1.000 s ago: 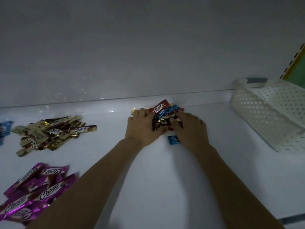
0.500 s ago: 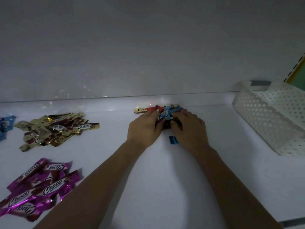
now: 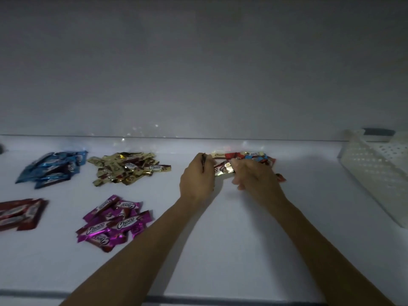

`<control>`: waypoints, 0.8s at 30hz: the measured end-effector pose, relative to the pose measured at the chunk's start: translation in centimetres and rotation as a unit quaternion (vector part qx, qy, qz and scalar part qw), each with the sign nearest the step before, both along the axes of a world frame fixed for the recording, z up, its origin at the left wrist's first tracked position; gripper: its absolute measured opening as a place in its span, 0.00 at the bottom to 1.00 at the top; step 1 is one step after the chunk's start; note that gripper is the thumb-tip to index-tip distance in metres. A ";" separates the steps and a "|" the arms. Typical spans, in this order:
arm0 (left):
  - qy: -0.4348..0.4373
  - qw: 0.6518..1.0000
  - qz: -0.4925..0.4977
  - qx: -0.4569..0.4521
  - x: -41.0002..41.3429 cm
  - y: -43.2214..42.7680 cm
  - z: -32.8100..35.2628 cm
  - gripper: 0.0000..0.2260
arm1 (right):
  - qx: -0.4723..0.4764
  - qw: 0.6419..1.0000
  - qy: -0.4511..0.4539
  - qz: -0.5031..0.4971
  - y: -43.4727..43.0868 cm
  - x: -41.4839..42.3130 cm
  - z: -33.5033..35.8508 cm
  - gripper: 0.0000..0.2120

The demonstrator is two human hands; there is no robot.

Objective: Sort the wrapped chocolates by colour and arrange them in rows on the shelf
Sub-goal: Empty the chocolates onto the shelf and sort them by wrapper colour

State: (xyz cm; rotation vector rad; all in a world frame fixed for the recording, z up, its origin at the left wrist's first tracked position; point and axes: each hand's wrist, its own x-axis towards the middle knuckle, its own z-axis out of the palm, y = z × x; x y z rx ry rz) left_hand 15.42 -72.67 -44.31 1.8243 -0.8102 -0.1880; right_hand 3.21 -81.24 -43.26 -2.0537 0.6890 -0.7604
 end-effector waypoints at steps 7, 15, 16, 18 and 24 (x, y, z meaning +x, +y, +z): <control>-0.082 0.994 0.067 -0.034 1.1 6.9 2.5 0.18 | 0.061 0.981 -0.083 0.165 5.9 4.1 1.7 0.10; -0.016 0.984 0.159 -0.077 6.4 16.1 4.1 0.19 | 0.232 0.955 -0.074 0.171 11.8 10.3 3.0 0.08; 0.007 0.984 0.157 -0.083 6.9 16.9 4.0 0.16 | 0.252 0.951 -0.065 0.167 12.2 11.0 2.9 0.08; 0.064 0.980 0.155 -0.106 7.7 18.0 3.9 0.12 | 0.288 0.943 -0.051 0.160 12.8 12.1 2.5 0.08; 0.164 0.962 0.159 -0.146 9.7 19.7 3.6 0.13 | 0.345 0.932 -0.024 0.110 13.1 15.6 2.0 0.08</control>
